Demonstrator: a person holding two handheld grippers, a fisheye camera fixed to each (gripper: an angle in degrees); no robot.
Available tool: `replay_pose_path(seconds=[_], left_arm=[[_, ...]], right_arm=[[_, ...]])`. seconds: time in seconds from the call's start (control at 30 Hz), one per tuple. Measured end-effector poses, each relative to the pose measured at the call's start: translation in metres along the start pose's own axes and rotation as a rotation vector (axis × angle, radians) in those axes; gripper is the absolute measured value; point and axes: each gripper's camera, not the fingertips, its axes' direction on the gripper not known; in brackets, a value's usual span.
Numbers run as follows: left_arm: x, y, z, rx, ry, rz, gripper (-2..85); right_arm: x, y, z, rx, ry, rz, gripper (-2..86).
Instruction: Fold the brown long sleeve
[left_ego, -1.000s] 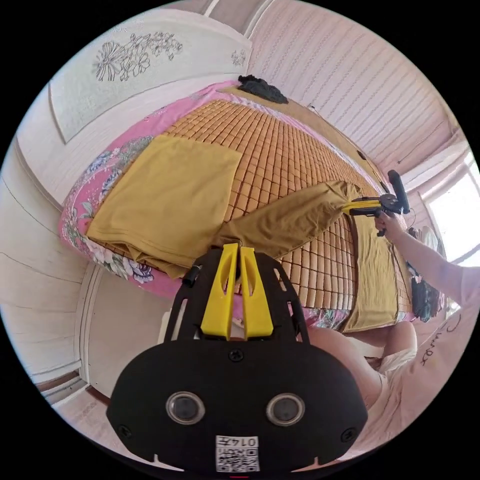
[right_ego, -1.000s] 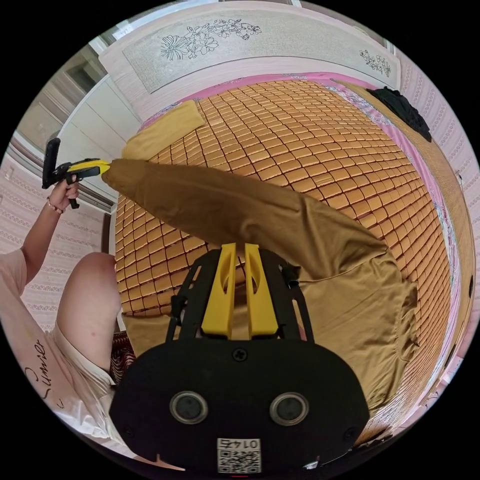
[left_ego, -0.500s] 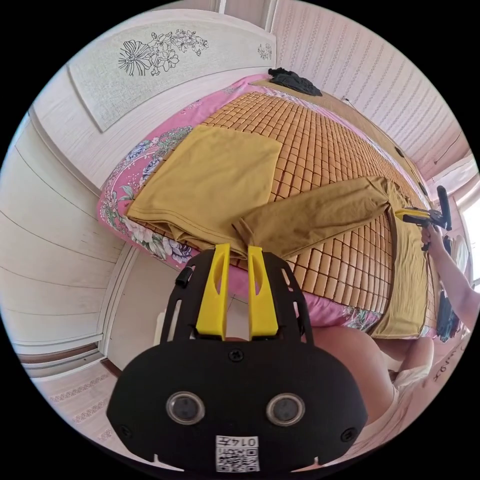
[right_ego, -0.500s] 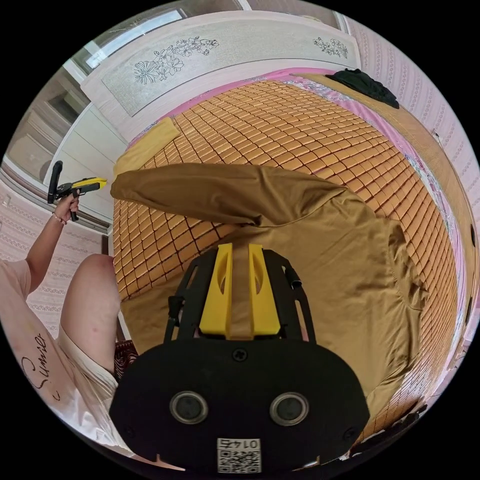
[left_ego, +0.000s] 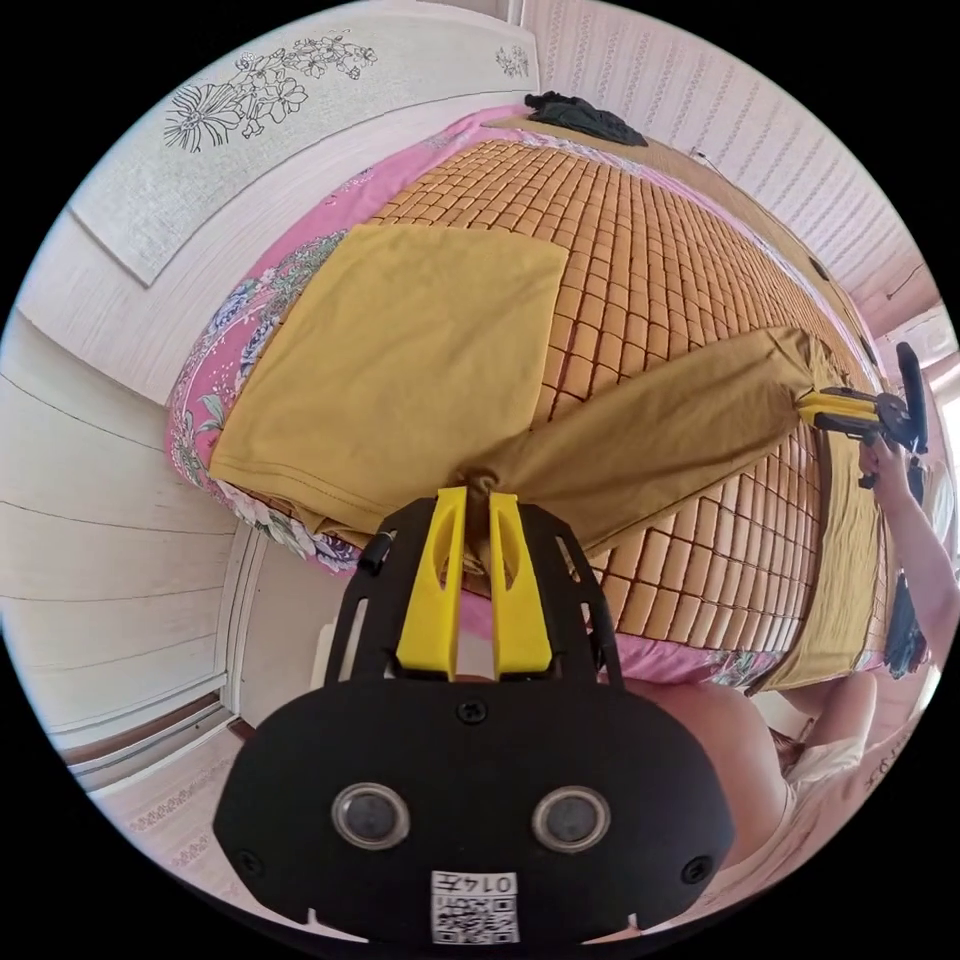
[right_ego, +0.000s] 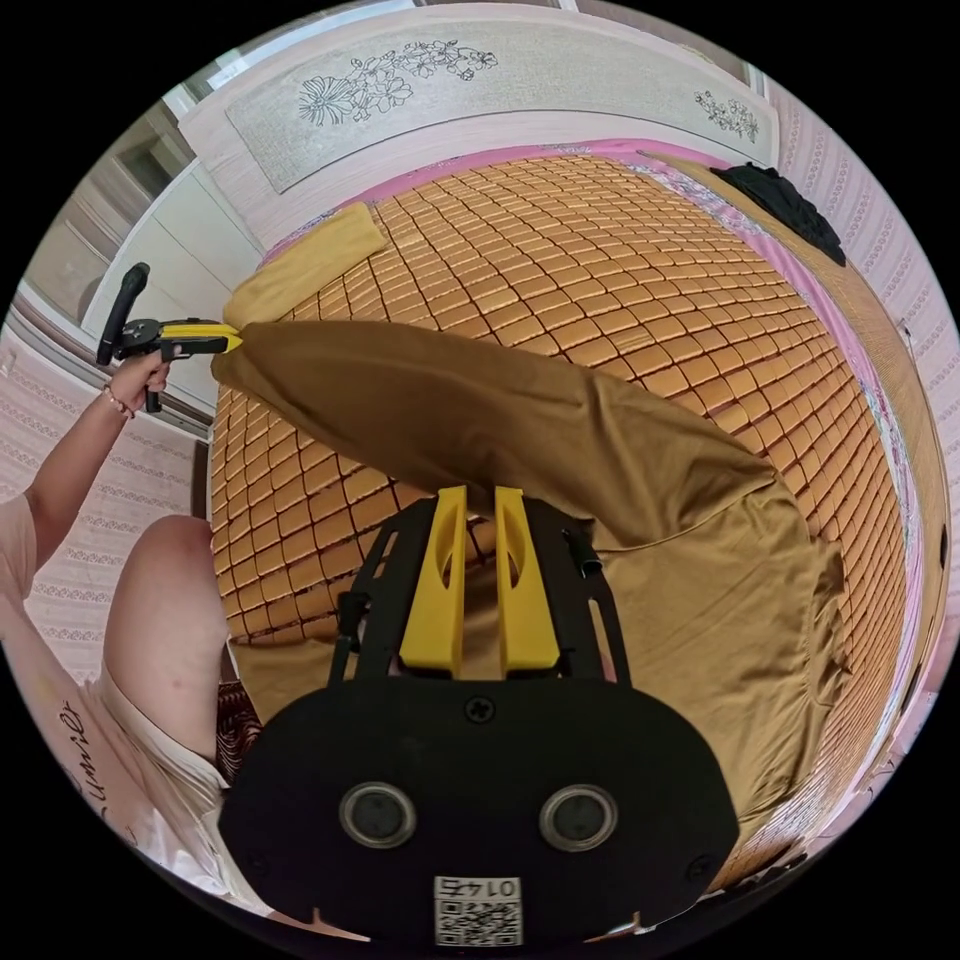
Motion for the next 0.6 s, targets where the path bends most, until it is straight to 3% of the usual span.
replay_pose_path(seconds=[0.17, 0.33, 0.47, 0.6], left_arm=[[0.013, 0.003, -0.039, 0.162, -0.097, 0.041, 0.0], [-0.004, -0.021, 0.000, -0.010, -0.077, -0.035, 5.0], [-0.011, -0.014, -0.013, -0.022, -0.034, -0.064, 7.8], [0.023, 0.013, -0.063, 0.082, -0.047, 0.054, 6.7]], right_arm=[[-0.005, 0.003, -0.019, 0.004, 0.002, 0.004, 4.9], [-0.009, 0.017, -0.056, 0.060, -0.060, 0.066, 5.5], [-0.037, 0.099, -0.127, 0.161, -0.103, 0.083, 6.0], [-0.071, 0.231, -0.168, 0.044, 0.072, 0.219, 6.1]])
